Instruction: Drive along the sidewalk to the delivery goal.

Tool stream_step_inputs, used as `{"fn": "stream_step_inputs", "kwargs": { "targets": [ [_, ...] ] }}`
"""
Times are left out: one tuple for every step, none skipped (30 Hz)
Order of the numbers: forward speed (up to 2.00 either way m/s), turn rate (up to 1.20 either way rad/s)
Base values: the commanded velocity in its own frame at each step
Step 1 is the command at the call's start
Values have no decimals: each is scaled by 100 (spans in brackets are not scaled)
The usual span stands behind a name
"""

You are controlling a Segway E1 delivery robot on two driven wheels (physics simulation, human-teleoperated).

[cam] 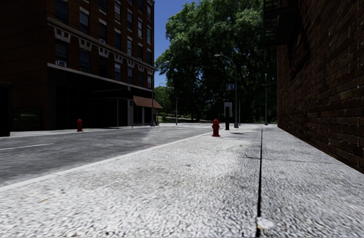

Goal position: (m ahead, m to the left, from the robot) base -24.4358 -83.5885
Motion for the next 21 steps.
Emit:
{"fn": "stream_step_inputs", "kwargs": {
  "targets": [
    [113, 0],
    [113, 0],
    [113, 0],
    [113, 0],
    [113, 0],
    [113, 0],
    [113, 0],
    [113, 0],
    [113, 0],
    [113, 0],
    [113, 0],
    [113, 0],
    [113, 0],
    [113, 0],
    [113, 0],
    [114, 0],
    [114, 0],
    [115, 0],
    [116, 0],
    [116, 0],
    [116, 0]
  ]
}}
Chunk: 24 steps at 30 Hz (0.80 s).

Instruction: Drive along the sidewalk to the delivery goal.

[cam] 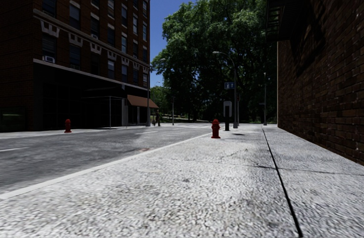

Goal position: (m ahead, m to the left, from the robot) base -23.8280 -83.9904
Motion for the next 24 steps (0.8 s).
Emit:
{"fn": "stream_step_inputs", "kwargs": {
  "targets": [
    [116, 0],
    [116, 0],
    [116, 0],
    [116, 0],
    [116, 0],
    [116, 0],
    [117, 0],
    [117, 0],
    [117, 0],
    [117, 0],
    [117, 0],
    [117, 0],
    [117, 0],
    [117, 0],
    [117, 0],
    [118, 0],
    [118, 0],
    [118, 0],
    [118, 0],
    [118, 0],
    [118, 0],
    [118, -41],
    [118, -65],
    [118, -81]
  ]
}}
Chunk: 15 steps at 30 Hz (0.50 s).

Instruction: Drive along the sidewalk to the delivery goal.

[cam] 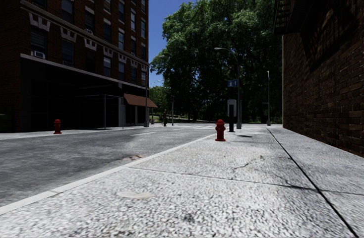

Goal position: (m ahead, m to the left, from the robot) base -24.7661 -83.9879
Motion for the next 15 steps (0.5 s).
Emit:
{"fn": "stream_step_inputs", "kwargs": {
  "targets": [
    [118, -85],
    [118, -86],
    [118, -86],
    [118, -86],
    [118, -86],
    [118, -86],
    [118, -86],
    [118, -86],
    [118, -86],
    [118, -86],
    [118, -85],
    [118, -40],
    [118, -13],
    [118, -1],
    [118, 0]
  ]
}}
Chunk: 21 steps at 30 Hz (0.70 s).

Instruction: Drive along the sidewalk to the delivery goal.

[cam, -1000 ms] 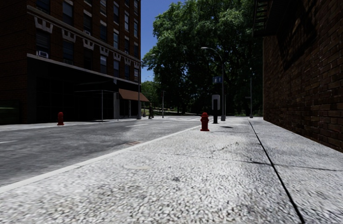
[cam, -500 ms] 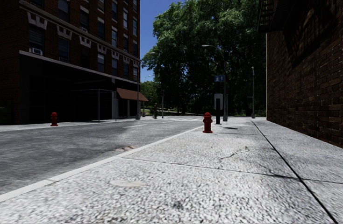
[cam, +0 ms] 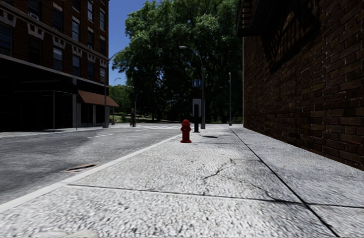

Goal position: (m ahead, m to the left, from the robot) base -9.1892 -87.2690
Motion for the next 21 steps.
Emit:
{"fn": "stream_step_inputs", "kwargs": {
  "targets": [
    [118, 0],
    [118, 0],
    [118, -35],
    [118, -57],
    [118, -63],
    [118, -43],
    [118, -16],
    [118, -4],
    [118, -1],
    [120, 0],
    [125, 0],
    [138, 0],
    [150, 0],
    [159, 0],
    [168, 0],
    [178, 0],
    [185, 0],
    [189, 0],
    [189, 0],
    [191, 0],
    [192, 0]
  ]
}}
